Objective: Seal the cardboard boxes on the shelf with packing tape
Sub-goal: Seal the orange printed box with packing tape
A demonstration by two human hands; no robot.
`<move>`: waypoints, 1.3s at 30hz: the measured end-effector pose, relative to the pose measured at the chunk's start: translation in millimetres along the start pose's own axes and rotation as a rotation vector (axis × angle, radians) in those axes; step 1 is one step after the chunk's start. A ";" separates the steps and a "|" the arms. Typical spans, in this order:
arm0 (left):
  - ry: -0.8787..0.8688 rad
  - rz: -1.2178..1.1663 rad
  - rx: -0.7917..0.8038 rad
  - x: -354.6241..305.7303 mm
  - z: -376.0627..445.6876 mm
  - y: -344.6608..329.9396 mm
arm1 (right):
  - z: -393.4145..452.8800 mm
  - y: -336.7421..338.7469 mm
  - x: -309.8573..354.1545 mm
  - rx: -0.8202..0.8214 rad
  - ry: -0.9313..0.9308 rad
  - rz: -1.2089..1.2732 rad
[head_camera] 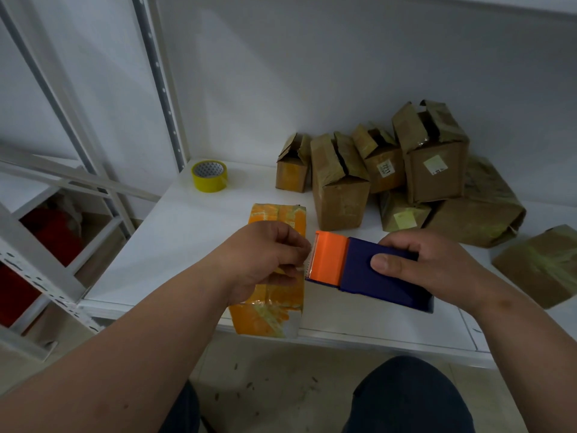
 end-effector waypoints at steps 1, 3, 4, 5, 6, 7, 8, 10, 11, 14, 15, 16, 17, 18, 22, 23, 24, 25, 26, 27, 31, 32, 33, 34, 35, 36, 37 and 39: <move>-0.023 0.036 -0.022 -1.7 0.1 1.0 | 1.5 -1.0 0.3 0.003 0.009 -0.014; -0.047 0.073 -0.053 -4.3 0.6 2.4 | 4.5 -2.1 0.5 0.001 0.031 -0.033; -0.048 0.074 -0.065 -4.7 0.9 3.4 | 6.0 -2.0 0.7 -0.004 0.040 -0.031; -0.048 0.071 -0.076 -5.2 0.9 4.9 | 7.2 -1.6 1.4 -0.011 0.047 -0.023; -0.049 0.074 -0.081 -6.5 0.9 6.3 | 8.3 -1.2 1.9 -0.016 0.052 -0.013; -0.051 0.080 -0.081 -8.2 0.8 7.6 | 9.3 -1.0 2.2 -0.019 0.058 -0.005; -0.048 0.082 -0.079 -9.6 0.8 8.7 | 10.2 -1.0 2.4 -0.022 0.064 -0.001; -0.023 0.055 -0.082 -10.2 1.0 10.1 | 12.2 -1.6 1.9 -0.031 0.074 -0.005; -0.007 0.035 -0.083 -10.0 1.1 10.2 | 13.4 -2.2 1.5 -0.035 0.077 -0.008; 0.020 -0.014 -0.083 -9.1 1.4 7.8 | 17.9 -4.3 0.0 -0.038 0.080 -0.006; 0.014 -0.012 -0.091 -9.1 1.8 7.3 | 19.8 -4.7 -0.9 -0.037 0.080 0.002; -0.003 0.004 -0.106 -9.6 2.6 7.3 | 21.5 -5.0 -1.8 -0.035 0.081 0.013; -0.036 0.040 -0.130 -10.8 3.8 7.8 | 23.2 -5.3 -2.4 -0.032 0.081 0.025; -0.082 0.094 -0.163 -13.0 5.2 9.1 | 24.9 -5.9 -3.5 -0.027 0.082 0.035; -0.231 0.252 -0.285 -26.0 9.1 16.5 | 31.7 -7.0 -6.3 -0.017 0.072 0.061; -0.243 0.261 -0.294 -28.3 9.7 18.0 | 33.5 -6.5 -5.7 -0.013 0.080 0.061; -0.249 0.261 -0.295 -30.0 10.1 18.6 | 35.2 -6.0 -4.6 -0.004 0.088 0.059; -0.252 0.260 -0.294 -31.1 10.6 18.8 | 36.7 -5.5 -3.0 0.006 0.093 0.056; -0.253 0.262 -0.292 -32.1 11.3 19.2 | 38.5 -4.7 -2.3 0.018 0.093 0.058; -0.253 0.262 -0.295 -32.7 12.4 20.6 | 40.3 -3.6 -2.5 0.029 0.084 0.063; -0.232 0.124 -0.342 -34.9 22.1 46.0 | 44.0 9.2 -12.8 0.024 0.062 0.052; -0.219 0.103 -0.336 -35.3 24.6 52.7 | 44.7 13.1 -17.1 0.015 0.058 0.043; -0.208 0.094 -0.322 -34.9 26.9 57.5 | 45.1 15.6 -18.8 0.012 0.046 0.044; -0.201 0.091 -0.309 -34.6 29.0 60.0 | 45.7 17.1 -20.9 0.017 0.039 0.053; -0.201 0.091 -0.303 -34.9 30.8 61.2 | 46.4 17.9 -22.5 0.026 0.031 0.063; -0.207 0.091 -0.304 -35.6 32.6 62.6 | 48.2 18.7 -24.3 0.030 0.025 0.070; -0.211 0.085 -0.311 -36.1 34.7 65.2 | 50.5 20.8 -25.2 0.026 0.007 0.075; -0.198 0.051 -0.340 -35.9 39.6 77.3 | 55.5 29.1 -30.1 0.009 -0.024 0.067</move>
Point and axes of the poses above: each hand's wrist, its own z-axis towards the middle knuckle, its own y-axis out of the back of the hand, x = y × z, the point moved 5 cm from there along z, towards the middle knuckle, and after that the axes turned 11 degrees about -x, right-handed, at the moved point
